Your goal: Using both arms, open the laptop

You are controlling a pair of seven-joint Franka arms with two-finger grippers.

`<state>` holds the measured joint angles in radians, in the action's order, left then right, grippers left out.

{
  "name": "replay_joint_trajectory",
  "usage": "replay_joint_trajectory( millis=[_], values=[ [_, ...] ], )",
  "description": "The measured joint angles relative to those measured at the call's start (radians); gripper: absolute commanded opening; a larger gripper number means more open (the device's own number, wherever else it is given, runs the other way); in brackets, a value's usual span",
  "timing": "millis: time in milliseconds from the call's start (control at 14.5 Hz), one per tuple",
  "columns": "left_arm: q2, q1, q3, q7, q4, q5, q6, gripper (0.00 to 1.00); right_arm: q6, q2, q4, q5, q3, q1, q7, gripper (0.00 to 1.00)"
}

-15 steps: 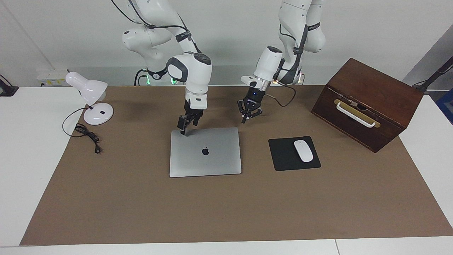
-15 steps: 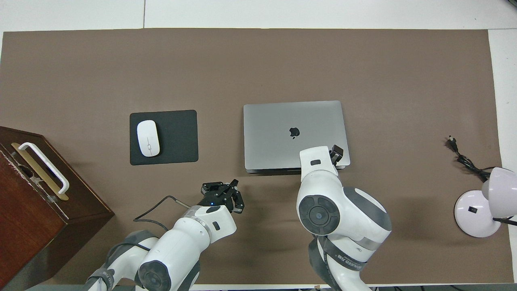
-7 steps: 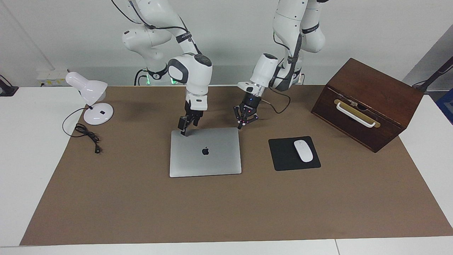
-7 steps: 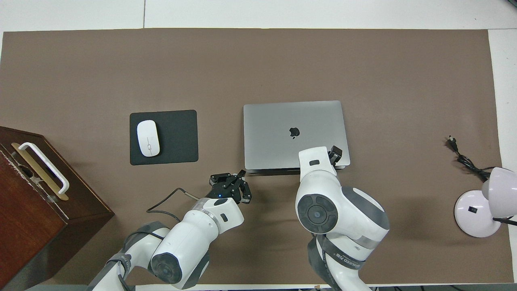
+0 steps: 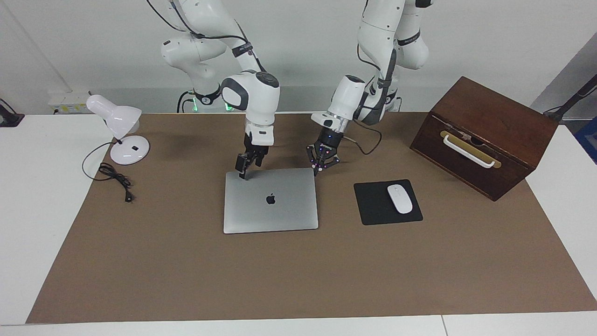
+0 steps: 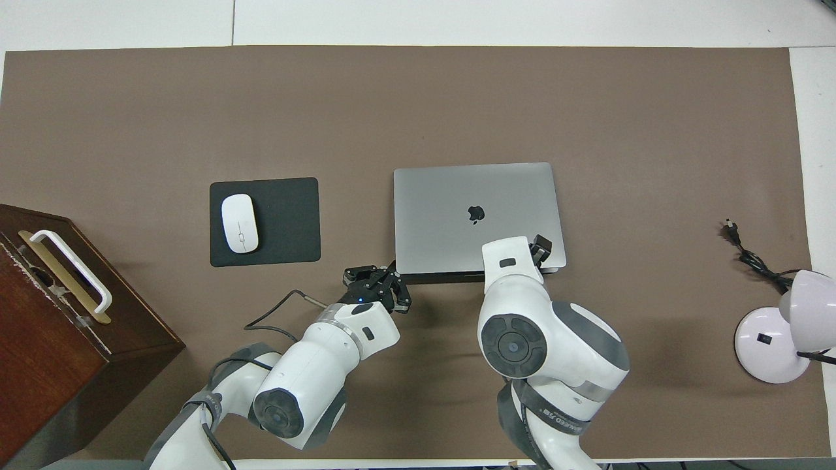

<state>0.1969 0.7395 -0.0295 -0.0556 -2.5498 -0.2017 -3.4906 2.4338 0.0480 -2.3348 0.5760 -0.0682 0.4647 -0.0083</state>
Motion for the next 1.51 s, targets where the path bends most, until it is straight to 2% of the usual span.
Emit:
replay_joint_trajectory(
  millis=[757, 1515],
  values=[
    [0.024, -0.014, 0.007, 0.111, 0.013, 0.063, 0.0, 0.0, 0.012, 0.004, 0.01, 0.0, 0.001, -0.002, 0.0, 1.0],
    [0.044, -0.03, 0.007, 0.138, 0.021, 0.102, 0.0, 0.0, 0.055, 0.031, 0.04, 0.0, 0.002, -0.032, -0.022, 1.0]
  ],
)
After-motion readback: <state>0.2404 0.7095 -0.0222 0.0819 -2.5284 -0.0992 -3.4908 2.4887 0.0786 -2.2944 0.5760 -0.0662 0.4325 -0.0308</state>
